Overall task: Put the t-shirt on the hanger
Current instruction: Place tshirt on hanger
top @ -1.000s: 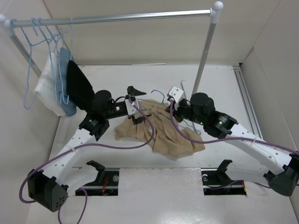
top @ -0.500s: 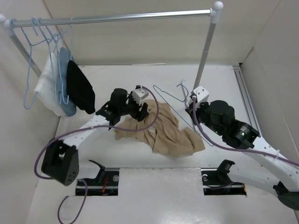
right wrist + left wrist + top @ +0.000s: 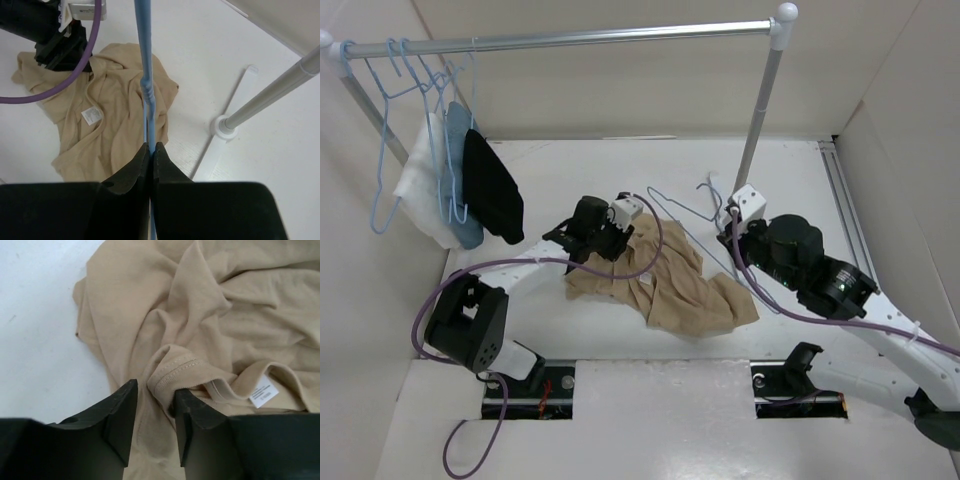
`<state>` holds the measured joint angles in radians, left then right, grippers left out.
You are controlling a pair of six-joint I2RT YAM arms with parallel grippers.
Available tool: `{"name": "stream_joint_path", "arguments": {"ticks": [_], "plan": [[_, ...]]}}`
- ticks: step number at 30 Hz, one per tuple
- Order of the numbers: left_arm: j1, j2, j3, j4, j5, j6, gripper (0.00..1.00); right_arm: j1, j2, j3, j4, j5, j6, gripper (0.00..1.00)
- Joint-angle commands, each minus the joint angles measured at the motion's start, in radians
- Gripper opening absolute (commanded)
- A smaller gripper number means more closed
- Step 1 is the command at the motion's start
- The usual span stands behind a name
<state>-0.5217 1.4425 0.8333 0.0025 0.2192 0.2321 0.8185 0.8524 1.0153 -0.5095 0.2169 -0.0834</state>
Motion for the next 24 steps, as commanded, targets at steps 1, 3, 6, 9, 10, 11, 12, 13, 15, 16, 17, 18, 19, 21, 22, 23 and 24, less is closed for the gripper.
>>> {"name": "stream_joint_path", "arguments": {"ticks": [1, 3, 6, 9, 10, 11, 12, 13, 15, 16, 17, 18, 19, 21, 22, 23, 24], "plan": [[-0.001, -0.007, 0.003, 0.03, -0.043, 0.045, 0.3, -0.002, 0.013, 0.063, 0.017, -0.053, -0.032, 0.0], [-0.001, -0.007, -0.011, 0.04, -0.003, 0.046, 0.15, -0.002, 0.022, 0.063, -0.006, -0.12, -0.046, 0.0], [-0.001, -0.019, 0.016, 0.015, 0.017, 0.03, 0.0, -0.002, 0.011, 0.089, -0.084, -0.239, -0.055, 0.0], [-0.001, -0.03, 0.134, -0.116, 0.017, 0.007, 0.0, -0.002, -0.013, 0.121, -0.19, -0.272, -0.035, 0.0], [-0.001, -0.03, 0.195, -0.149, -0.013, -0.002, 0.0, -0.002, -0.027, 0.13, -0.214, -0.299, -0.023, 0.0], [-0.001, -0.03, 0.22, -0.206, -0.014, -0.011, 0.0, -0.002, -0.039, 0.143, -0.233, -0.319, -0.022, 0.0], [-0.001, -0.039, 0.242, -0.229, -0.014, -0.011, 0.0, -0.002, -0.039, 0.143, -0.256, -0.339, 0.005, 0.0], [-0.001, -0.039, 0.256, -0.248, -0.014, -0.034, 0.0, -0.002, -0.053, 0.143, -0.256, -0.385, 0.019, 0.0], [-0.001, -0.039, 0.274, -0.268, -0.023, -0.065, 0.0, -0.002, -0.078, 0.115, -0.256, -0.422, 0.03, 0.0], [-0.001, -0.048, 0.274, -0.277, -0.023, -0.079, 0.0, -0.002, -0.078, 0.103, -0.268, -0.436, 0.04, 0.0], [-0.001, -0.048, 0.274, -0.277, -0.032, -0.091, 0.0, -0.002, -0.093, 0.092, -0.268, -0.436, 0.04, 0.0], [-0.001, -0.048, 0.274, -0.277, -0.032, -0.103, 0.0, -0.002, -0.104, 0.083, -0.28, -0.436, 0.04, 0.0], [-0.001, -0.059, 0.274, -0.286, -0.032, -0.103, 0.0, -0.002, -0.104, 0.069, -0.281, -0.436, 0.04, 0.0], [-0.001, -0.068, 0.265, -0.286, -0.005, -0.103, 0.0, -0.002, -0.104, 0.057, -0.27, -0.396, 0.04, 0.0], [-0.001, -0.068, 0.265, -0.295, -0.004, -0.103, 0.0, -0.002, -0.104, 0.048, -0.244, -0.377, 0.05, 0.0], [-0.001, -0.077, 0.265, -0.295, 0.006, -0.103, 0.0, -0.002, -0.104, 0.048, -0.229, -0.357, 0.05, 0.0], [-0.001, -0.077, 0.265, -0.305, 0.015, -0.093, 0.0, -0.002, -0.095, 0.048, -0.213, -0.318, 0.05, 0.0]]}}
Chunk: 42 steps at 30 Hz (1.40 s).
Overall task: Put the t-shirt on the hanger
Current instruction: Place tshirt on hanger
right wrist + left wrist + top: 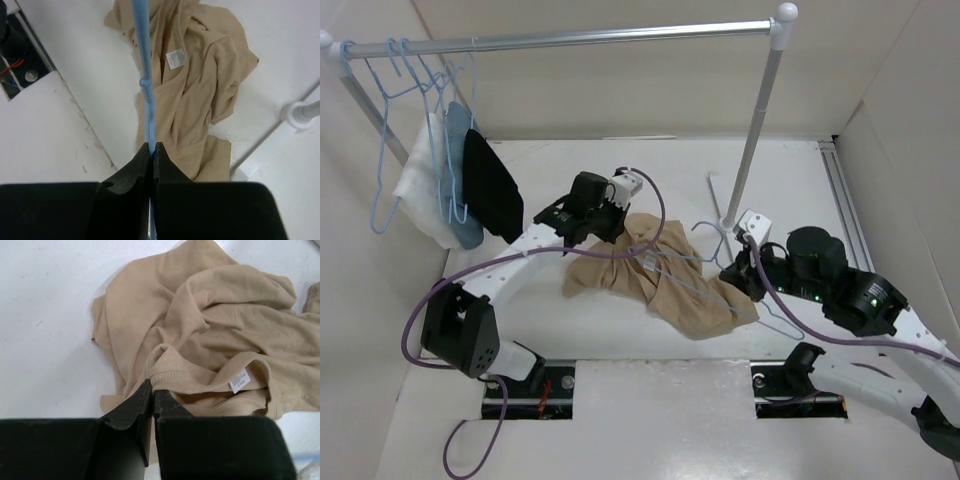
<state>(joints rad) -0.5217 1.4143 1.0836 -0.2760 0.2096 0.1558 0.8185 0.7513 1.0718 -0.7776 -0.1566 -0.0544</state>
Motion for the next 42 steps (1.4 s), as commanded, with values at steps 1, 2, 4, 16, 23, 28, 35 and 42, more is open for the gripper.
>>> {"name": "stream_joint_path", "arguments": {"ticks": [1, 2, 4, 16, 23, 28, 35, 42], "plan": [[-0.001, -0.058, 0.015, -0.026, 0.025, -0.016, 0.0, -0.002, 0.023, -0.018, 0.084, 0.08, 0.021, 0.0], [-0.001, -0.058, 0.015, -0.035, 0.025, -0.016, 0.0, -0.002, 0.035, -0.018, 0.098, 0.08, 0.021, 0.0], [-0.001, -0.058, 0.015, -0.035, 0.025, -0.016, 0.0, -0.002, 0.065, -0.018, 0.123, 0.08, 0.008, 0.0], [-0.001, -0.086, 0.035, -0.015, 0.164, 0.028, 0.0, -0.002, 0.144, -0.121, 0.346, 0.147, 0.008, 0.0], [-0.001, -0.077, 0.165, -0.066, 0.378, 0.065, 0.0, -0.002, 0.183, -0.191, 0.556, -0.017, -0.083, 0.0], [-0.011, -0.077, 0.326, -0.158, 0.415, 0.12, 0.0, -0.002, 0.174, -0.213, 0.557, -0.127, -0.151, 0.0], [-0.132, -0.038, 0.449, -0.368, 0.231, 0.286, 0.0, -0.002, 0.103, -0.271, 0.548, -0.187, -0.163, 0.0], [-0.141, -0.038, 0.483, -0.476, 0.555, 0.333, 0.0, -0.002, 0.06, -0.302, 0.75, -0.014, -0.163, 0.0]]}}
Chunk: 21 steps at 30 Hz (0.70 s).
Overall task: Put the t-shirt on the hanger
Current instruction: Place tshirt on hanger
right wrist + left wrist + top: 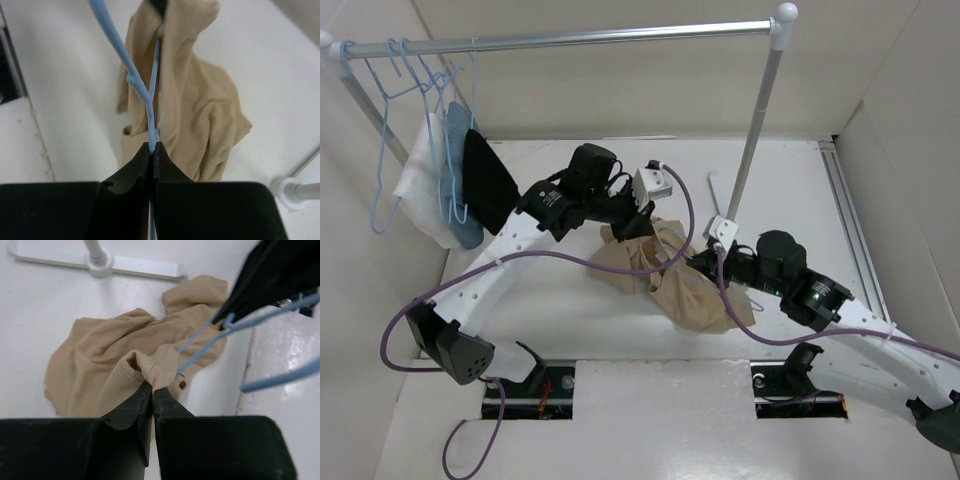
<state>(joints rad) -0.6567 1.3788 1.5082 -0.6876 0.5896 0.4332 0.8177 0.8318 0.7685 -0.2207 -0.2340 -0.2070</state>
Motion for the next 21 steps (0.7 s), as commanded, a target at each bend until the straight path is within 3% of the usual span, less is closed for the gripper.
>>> {"name": "stream_joint_path", "arguments": {"ticks": [1, 9, 10, 15, 18, 21], "plan": [[-0.006, -0.003, 0.067, -0.073, 0.191, 0.056, 0.0, -0.002, -0.02, -0.024, 0.228, 0.064, -0.011, 0.0], [-0.086, 0.016, 0.153, -0.072, 0.22, 0.067, 0.0, -0.002, 0.069, -0.072, 0.481, 0.044, -0.011, 0.0], [-0.086, 0.016, 0.153, -0.072, 0.22, 0.056, 0.04, -0.002, 0.069, -0.072, 0.497, 0.044, -0.011, 0.0], [-0.086, 0.014, 0.072, -0.125, 0.106, 0.184, 0.6, -0.002, 0.05, -0.138, 0.541, 0.044, -0.011, 0.0], [-0.086, -0.023, 0.054, -0.148, 0.009, 0.239, 0.75, -0.002, 0.003, -0.176, 0.56, 0.053, -0.011, 0.0], [-0.072, -0.093, 0.044, -0.127, -0.031, 0.269, 0.99, -0.002, -0.016, -0.21, 0.581, 0.053, -0.02, 0.0]]}}
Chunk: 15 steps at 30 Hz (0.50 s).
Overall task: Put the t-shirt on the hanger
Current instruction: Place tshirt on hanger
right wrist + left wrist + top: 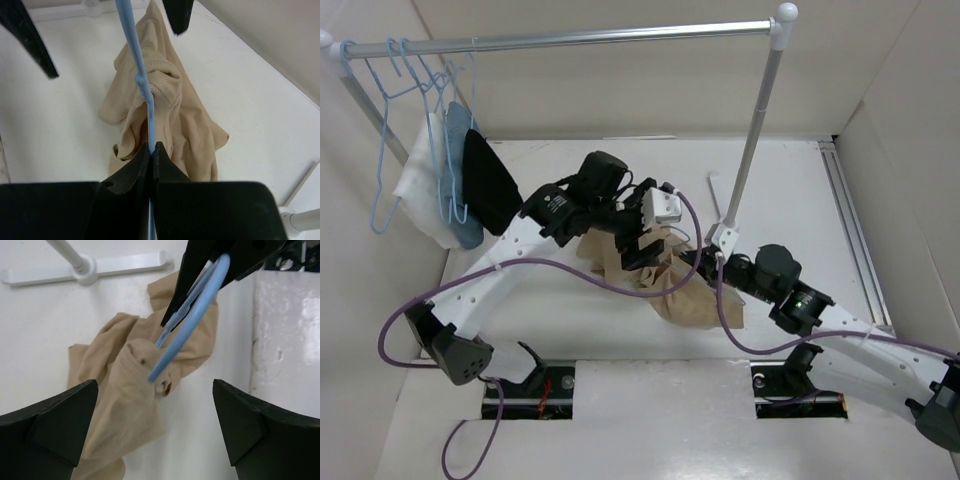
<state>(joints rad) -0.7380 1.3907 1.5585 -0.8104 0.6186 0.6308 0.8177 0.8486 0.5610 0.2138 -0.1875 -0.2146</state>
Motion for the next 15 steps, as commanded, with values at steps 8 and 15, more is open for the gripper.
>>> {"name": "stream_joint_path", "arguments": {"ticks": [8, 15], "plan": [[0.009, -0.384, -0.4, 0.417, -0.276, 0.234, 0.99, -0.002, -0.013, -0.015, 0.17, -0.027, -0.023, 0.0], [0.009, -0.28, -0.511, 0.629, -0.287, 0.274, 0.99, -0.002, -0.003, 0.013, 0.179, -0.069, -0.032, 0.0]]}}
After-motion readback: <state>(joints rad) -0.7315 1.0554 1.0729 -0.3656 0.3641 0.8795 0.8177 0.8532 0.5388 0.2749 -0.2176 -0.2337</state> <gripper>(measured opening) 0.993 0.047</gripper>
